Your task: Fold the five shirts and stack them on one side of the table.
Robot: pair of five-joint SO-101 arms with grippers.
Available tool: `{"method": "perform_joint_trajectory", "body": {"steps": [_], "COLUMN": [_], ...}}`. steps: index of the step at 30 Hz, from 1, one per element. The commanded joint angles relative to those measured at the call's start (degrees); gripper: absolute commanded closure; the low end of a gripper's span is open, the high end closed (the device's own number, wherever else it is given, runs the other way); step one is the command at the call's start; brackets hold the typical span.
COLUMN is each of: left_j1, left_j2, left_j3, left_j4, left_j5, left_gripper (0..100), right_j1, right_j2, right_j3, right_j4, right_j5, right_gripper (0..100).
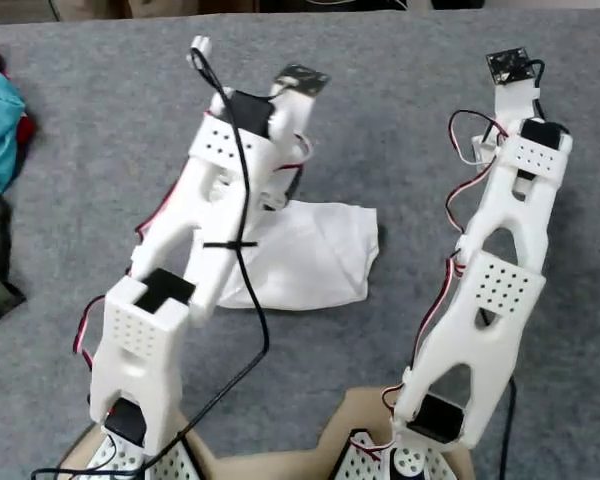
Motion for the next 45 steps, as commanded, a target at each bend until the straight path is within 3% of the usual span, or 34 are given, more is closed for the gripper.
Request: {"method": "perform_joint_trajectory", "body": {"steps": [1, 13, 27, 34, 41, 45], "left_j1": [3.34, 11.87, 16.70, 16.88, 16.53, 14.95], "left_j2": [-0.40, -0.31, 9.10, 13.58, 14.29, 12.53], "left_j3": [-5.19, -6.68, -7.03, -15.82, -18.73, -20.66], "left_j4": [0.62, 0.62, -5.54, -4.48, 0.53, 0.53], "left_j5": [0.53, 0.44, 0.53, 3.25, 3.43, 10.73], "left_gripper": [98, 98, 98, 97, 81, 72], "right_j1": [0.84, 0.84, 1.27, 1.36, 1.27, 1.10], "right_j2": [2.77, 12.35, 12.53, 12.53, 12.53, 12.53], "right_j3": [-10.77, -28.88, -29.76, -29.76, -29.76, -29.76], "right_j4": [3.16, 9.67, 10.20, 10.46, 11.43, 12.13], "right_j5": [-0.18, -0.09, -0.09, -0.09, -0.09, -0.09], "right_gripper": [96.6, 96.5, 96.5, 96.5, 96.5, 96.5]}}
